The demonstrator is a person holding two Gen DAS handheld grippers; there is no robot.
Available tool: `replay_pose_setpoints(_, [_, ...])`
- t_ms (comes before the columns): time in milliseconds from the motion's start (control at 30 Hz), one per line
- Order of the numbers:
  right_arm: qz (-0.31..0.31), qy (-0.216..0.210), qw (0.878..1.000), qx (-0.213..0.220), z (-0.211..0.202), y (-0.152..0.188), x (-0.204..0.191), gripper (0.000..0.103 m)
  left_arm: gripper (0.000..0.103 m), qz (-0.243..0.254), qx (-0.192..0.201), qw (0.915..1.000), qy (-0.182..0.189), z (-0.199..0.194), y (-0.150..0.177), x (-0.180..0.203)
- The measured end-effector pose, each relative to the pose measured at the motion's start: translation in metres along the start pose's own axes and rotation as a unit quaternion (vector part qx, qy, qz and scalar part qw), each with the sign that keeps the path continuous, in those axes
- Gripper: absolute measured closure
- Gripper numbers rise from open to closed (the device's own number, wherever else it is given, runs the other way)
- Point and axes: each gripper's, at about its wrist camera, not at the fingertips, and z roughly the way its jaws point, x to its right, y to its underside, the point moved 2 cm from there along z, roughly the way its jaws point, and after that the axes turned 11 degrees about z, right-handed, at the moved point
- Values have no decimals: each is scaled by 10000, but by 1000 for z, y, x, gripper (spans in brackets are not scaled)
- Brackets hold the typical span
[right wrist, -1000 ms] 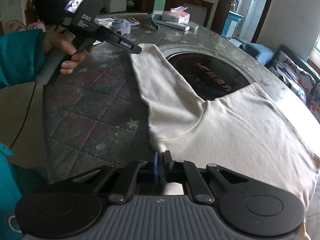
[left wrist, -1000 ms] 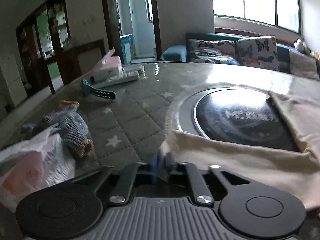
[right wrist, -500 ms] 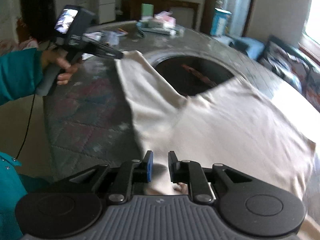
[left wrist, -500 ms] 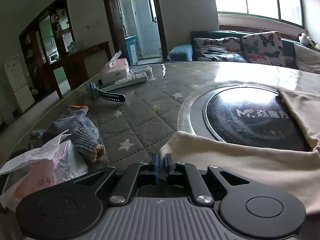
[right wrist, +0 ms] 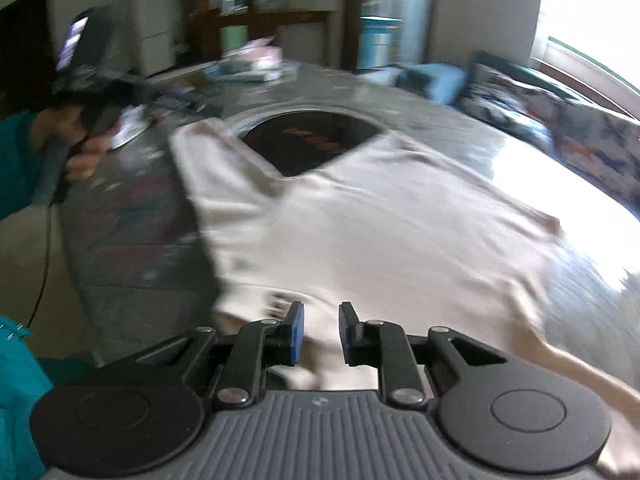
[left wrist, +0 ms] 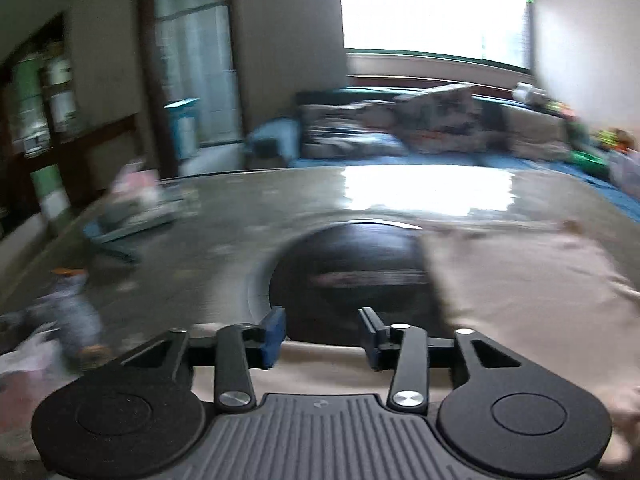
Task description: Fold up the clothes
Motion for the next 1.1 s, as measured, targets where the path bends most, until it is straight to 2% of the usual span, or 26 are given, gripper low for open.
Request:
replay_pose_setpoints(100, [564, 408, 9975, 121, -13, 9, 36, 85, 57, 250, 64, 9986, 463, 2, -9, 39])
replay_pose_setpoints(200, [1119, 889, 9895, 220, -23, 23, 76, 85, 54, 448, 41, 9954, 843, 6, -16, 75])
replay_pose_setpoints(333, [1798, 1467, 9724, 229, -31, 46, 125, 85, 51, 731, 21, 9892, 1267, 9, -22, 121])
replay_pose_setpoints(467, [2336, 1869, 9541, 172, -36, 68, 162, 85, 50, 1001, 72, 9819, 1603, 5, -24, 158])
replay_pose_setpoints(567, [2462, 1988, 9481, 316, -44, 73, 170, 85, 48, 1218, 110, 9755, 1827, 3, -25, 186])
replay_pose_setpoints(700, [2532, 1863, 9468, 684, -46, 65, 169, 84, 48, 1507, 110, 9677, 2020, 3, -24, 219])
replay_pose_setpoints(800, [2449, 1796, 9509, 602, -35, 62, 164, 84, 48, 1696, 108, 9625, 2116, 1, -20, 239])
replay_pose_setpoints(933, [2311, 1956, 9516, 528, -34, 68, 165, 84, 48, 1872, 65, 9570, 2215, 1, -12, 251])
replay_pose_setpoints(1000, [2491, 2031, 9449, 617, -42, 70, 173, 82, 48, 1910, 42, 9563, 2212, 2, -9, 253])
replay_pose_setpoints(1100, [2924, 2379, 9229, 779, -54, 74, 198, 80, 46, 1894, 31, 9571, 2192, 3, -8, 253])
